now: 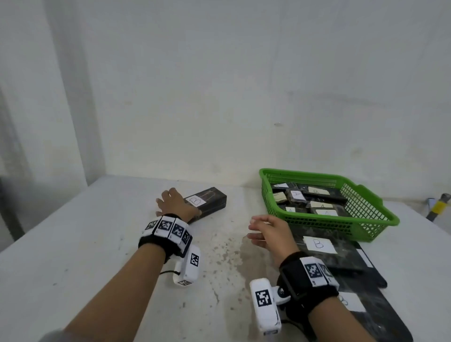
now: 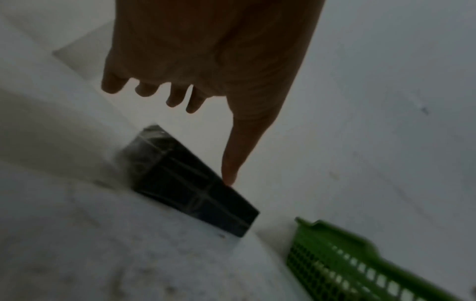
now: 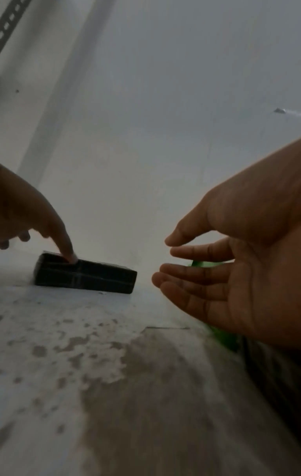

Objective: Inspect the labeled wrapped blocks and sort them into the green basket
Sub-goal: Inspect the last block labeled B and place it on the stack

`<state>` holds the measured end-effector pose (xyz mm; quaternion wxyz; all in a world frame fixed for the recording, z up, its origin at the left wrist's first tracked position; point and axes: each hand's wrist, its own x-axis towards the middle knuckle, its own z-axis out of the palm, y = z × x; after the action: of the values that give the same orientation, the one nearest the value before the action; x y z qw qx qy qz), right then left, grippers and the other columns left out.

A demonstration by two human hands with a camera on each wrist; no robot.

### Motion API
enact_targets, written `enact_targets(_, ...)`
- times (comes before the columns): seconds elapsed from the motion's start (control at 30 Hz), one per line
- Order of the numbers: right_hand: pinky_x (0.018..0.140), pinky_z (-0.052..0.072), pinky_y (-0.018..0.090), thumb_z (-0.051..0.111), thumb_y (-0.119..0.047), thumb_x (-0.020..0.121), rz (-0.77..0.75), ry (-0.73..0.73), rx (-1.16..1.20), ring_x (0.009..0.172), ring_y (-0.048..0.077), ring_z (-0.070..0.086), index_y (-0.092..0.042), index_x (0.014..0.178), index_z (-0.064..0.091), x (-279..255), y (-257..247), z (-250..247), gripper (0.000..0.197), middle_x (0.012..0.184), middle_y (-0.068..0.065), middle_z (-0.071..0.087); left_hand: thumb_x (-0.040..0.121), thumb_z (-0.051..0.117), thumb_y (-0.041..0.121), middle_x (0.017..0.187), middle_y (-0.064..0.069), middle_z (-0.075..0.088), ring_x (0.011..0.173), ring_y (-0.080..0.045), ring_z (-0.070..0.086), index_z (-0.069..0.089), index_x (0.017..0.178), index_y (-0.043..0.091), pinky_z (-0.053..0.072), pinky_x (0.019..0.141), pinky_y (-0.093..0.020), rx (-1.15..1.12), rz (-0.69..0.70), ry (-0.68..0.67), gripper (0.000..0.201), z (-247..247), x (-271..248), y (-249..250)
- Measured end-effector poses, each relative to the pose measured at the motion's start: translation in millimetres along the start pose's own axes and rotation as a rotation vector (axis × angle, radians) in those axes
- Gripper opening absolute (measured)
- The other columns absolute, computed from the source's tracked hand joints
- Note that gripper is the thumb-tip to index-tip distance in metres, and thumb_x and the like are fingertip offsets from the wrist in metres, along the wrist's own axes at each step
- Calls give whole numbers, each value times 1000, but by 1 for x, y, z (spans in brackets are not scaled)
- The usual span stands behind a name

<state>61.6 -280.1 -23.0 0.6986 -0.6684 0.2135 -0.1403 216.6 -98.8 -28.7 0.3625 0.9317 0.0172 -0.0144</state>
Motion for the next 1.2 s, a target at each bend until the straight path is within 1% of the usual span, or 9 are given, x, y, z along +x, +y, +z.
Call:
enact_targets(0.07,54,52,23,63,-6,93,32,-12,15,65,21,65,-7,95,65,-8,6,6,3,88,12,66,71,84,41,158,-16,15,148,-41,9,10,153,6,17,118,-54,229,-41,-86,115,0,15,-10)
enact_targets(0.17,57,52,24,63,-8,93,51,-36,0,66,21,66,-8,94,65,-20,12,11,2,88,12,67,66,89,37,142,-17,40,135,-38,38,34,140,3,36,110,-51,246,-48,-143,99,-4,26,-22)
enact_targets(0.27,58,53,24,63,-8,93,52,-36,-8,64,20,66,-9,92,65,-28,15,13,2,87,11,68,65,90,33,127,-19,53,108,-33,58,52,121,-3,52,82,-36,142,8,-154,76,-11,25,-25)
enact_targets(0.4,62,54,27,63,-9,93,64,-24,-21,66,20,67,-10,92,65,-32,18,12,2,89,11,69,63,90,34,97,-14,63,76,-24,56,65,104,-5,39,51,-26,-33,39,-151,63,-27,15,-22)
enact_targets(0.5,64,54,28,61,-13,95,79,-27,8,72,23,68,-9,94,64,-35,21,15,5,94,14,69,62,91,25,94,-9,63,82,-21,56,65,98,-1,38,55,-23,-176,123,-137,52,-43,0,-18)
enact_targets(0.67,62,56,32,51,-39,100,95,-12,149,71,25,67,-7,106,58,-44,16,25,33,95,17,67,24,82,37,108,-4,60,98,-20,58,62,113,8,41,67,-20,-357,273,-211,96,-73,-39,-21)
enact_targets(0.83,66,59,40,44,-63,93,117,-19,409,78,33,70,-16,102,61,-58,7,24,51,94,19,71,37,89,14,122,-2,57,113,-19,56,60,120,18,49,80,-27,-474,377,-370,88,-85,-76,-36)
enact_targets(1.03,50,57,29,59,-30,97,47,-63,466,80,23,67,-9,103,64,-71,11,17,23,96,13,69,34,84,24,134,5,54,128,-11,48,56,125,32,45,104,-37,-637,443,-428,96,-86,-111,-52)
enact_targets(1.2,55,58,32,59,-28,96,-49,-61,413,86,23,68,-8,97,64,-79,26,13,21,98,13,68,48,84,37,136,-8,49,123,-22,55,42,141,29,51,86,-27,-977,308,-410,103,-67,-128,-57)
